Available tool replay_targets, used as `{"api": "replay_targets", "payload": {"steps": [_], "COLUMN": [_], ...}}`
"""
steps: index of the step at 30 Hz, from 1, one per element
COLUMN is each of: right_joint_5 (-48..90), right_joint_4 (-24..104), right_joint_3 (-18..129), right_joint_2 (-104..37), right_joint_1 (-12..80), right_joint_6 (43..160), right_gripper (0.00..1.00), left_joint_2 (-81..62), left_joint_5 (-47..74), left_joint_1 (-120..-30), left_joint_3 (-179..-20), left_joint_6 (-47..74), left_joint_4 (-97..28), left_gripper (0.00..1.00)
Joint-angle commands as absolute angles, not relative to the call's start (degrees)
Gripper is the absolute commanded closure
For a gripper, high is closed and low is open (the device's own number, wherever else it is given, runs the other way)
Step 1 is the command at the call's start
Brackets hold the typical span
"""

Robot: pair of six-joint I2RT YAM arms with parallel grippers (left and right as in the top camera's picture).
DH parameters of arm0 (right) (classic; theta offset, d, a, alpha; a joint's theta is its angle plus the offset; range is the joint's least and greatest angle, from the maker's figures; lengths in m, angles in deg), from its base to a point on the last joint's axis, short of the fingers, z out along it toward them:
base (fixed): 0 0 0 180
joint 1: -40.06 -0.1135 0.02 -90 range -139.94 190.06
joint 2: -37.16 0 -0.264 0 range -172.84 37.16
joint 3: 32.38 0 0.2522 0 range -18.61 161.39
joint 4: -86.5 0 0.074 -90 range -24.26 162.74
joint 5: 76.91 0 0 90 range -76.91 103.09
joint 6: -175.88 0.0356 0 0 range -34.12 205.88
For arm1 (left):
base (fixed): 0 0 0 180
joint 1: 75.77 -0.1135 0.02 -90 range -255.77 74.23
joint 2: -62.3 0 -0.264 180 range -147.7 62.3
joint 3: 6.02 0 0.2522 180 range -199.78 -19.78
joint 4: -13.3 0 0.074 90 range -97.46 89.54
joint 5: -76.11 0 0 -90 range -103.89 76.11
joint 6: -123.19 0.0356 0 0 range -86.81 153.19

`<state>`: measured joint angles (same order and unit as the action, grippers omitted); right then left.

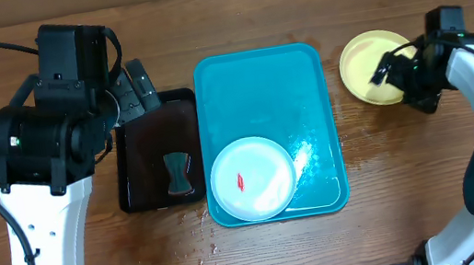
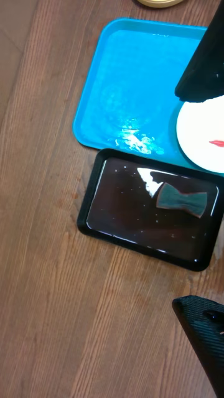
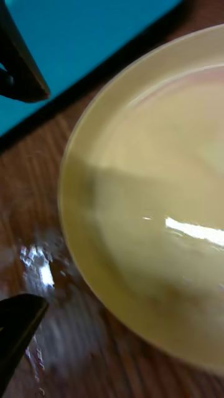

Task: Clean dirty plates on tray and stack at the side
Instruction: 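Release the plate and move the right gripper toward the white plate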

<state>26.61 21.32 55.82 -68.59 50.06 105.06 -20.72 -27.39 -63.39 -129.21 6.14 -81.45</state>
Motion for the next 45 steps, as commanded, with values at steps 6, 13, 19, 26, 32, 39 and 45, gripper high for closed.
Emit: {"api": "replay_targets", "payload": {"steps": [6,13,19,26,32,39,45], "right_joint_5": [29.25,29.25,29.25,29.25,27.68,48.77,36.18], "right_joint_4": [21.49,21.47,21.47,21.47,21.82,30.26,28.4], "right_joint_3": [55.51,55.51,55.51,55.51,55.51,55.86,55.93], "right_joint_2": [-66.47,-66.47,-66.47,-66.47,-66.47,-66.41,-65.16], "right_joint_1": [48.37,48.37,48.37,48.37,48.37,46.78,32.61], "right_joint_6": [102.98,102.98,102.98,102.98,102.96,92.88,91.38], "right_gripper": [0.0,0.0,0.0,0.0,0.0,0.0,0.0], "left_joint_2": [-20.2,-20.2,-20.2,-20.2,-20.2,-20.2,-20.2], "left_joint_5": [-26.98,-26.98,-26.98,-26.98,-26.98,-26.98,-26.98], "left_joint_1": [-63.0,-63.0,-63.0,-63.0,-63.0,-63.0,-63.0], "left_joint_3": [-129.58,-129.58,-129.58,-129.58,-129.58,-129.58,-129.58], "left_joint_6": [6.16,6.14,6.16,6.14,6.16,6.16,6.16], "left_joint_4": [-81.26,-81.26,-81.26,-81.26,-81.26,-81.26,-81.26], "left_gripper": [0.0,0.0,0.0,0.0,0.0,0.0,0.0]}}
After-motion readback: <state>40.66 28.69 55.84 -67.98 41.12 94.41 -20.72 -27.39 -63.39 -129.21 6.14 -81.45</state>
